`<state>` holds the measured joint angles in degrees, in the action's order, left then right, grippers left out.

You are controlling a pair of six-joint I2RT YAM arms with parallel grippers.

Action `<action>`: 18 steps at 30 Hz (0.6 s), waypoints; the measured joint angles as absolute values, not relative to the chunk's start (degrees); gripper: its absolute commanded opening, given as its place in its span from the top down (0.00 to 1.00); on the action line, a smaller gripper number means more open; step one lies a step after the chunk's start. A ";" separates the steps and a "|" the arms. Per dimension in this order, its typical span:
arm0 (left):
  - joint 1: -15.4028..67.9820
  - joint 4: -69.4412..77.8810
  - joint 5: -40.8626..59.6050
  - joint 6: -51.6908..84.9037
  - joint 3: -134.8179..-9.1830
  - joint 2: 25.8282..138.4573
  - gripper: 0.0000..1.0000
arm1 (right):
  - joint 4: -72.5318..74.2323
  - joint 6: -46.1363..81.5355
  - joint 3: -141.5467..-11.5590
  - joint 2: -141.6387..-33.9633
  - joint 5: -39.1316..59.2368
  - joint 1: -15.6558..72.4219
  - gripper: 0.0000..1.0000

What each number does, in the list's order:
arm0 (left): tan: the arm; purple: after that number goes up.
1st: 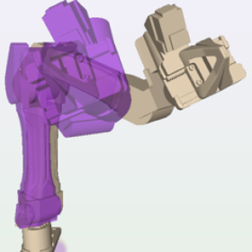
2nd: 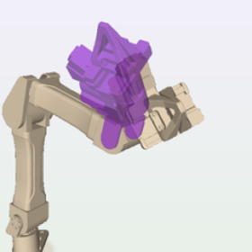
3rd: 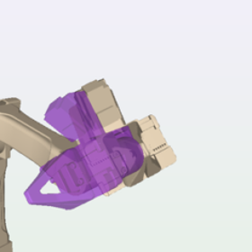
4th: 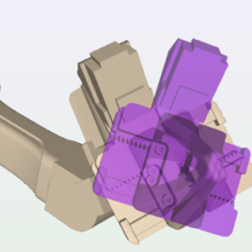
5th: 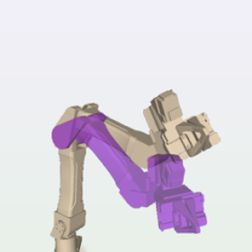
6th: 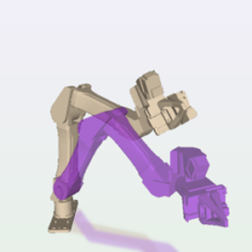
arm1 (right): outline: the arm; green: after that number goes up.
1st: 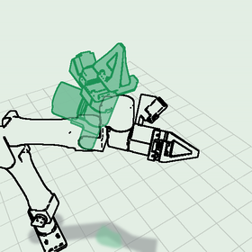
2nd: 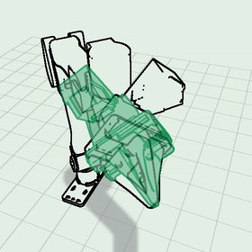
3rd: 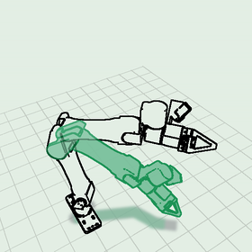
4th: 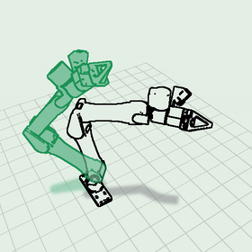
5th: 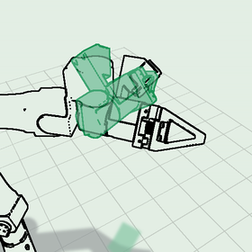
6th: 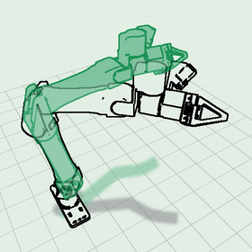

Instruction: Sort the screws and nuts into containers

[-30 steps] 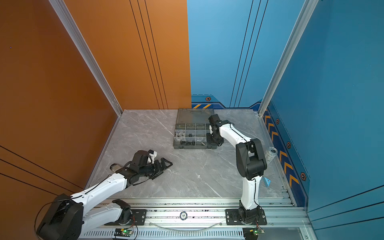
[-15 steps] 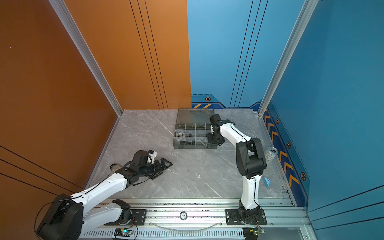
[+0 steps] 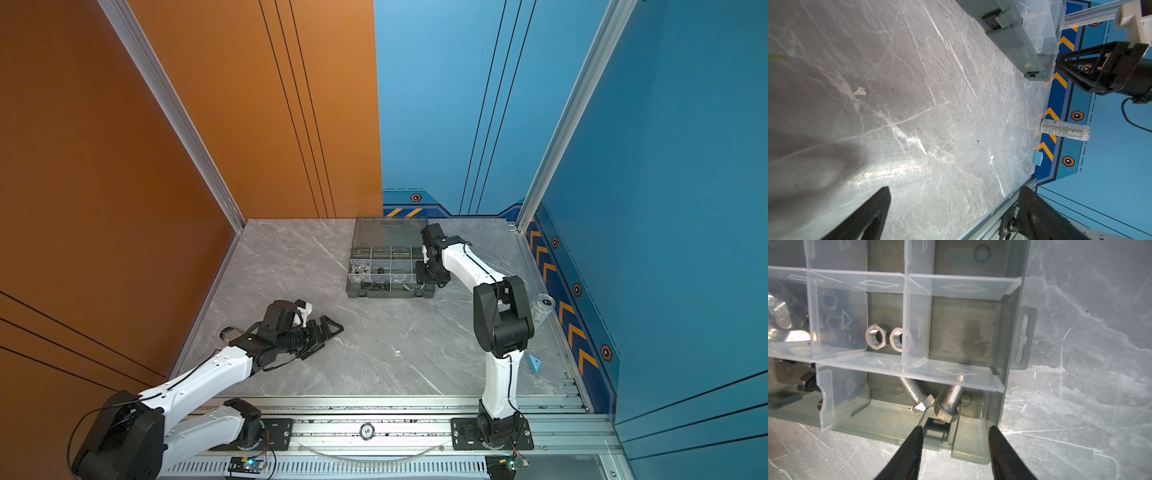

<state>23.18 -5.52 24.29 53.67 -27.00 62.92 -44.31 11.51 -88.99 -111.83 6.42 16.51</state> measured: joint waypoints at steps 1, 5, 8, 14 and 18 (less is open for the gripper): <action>22.92 -6.44 24.27 53.19 -27.83 62.87 0.02 | -44.18 10.83 -88.05 -110.96 6.35 16.47 0.46; 22.00 -11.20 23.99 50.61 -32.62 62.85 0.02 | -42.48 7.64 -82.08 -104.86 6.09 16.23 0.46; 21.02 -13.85 23.55 48.62 -36.01 62.85 0.02 | -39.99 5.50 -76.84 -98.80 5.96 15.59 0.45; 19.97 -17.65 21.78 44.36 -40.62 63.44 0.02 | -32.32 1.87 -66.67 -87.90 6.24 13.43 0.45; 19.40 -18.72 19.11 41.50 -42.63 63.79 0.02 | -27.70 0.84 -62.08 -84.60 6.46 11.99 0.45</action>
<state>19.40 -18.72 19.11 41.50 -42.63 63.79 -27.70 0.84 -62.08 -84.60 6.46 11.99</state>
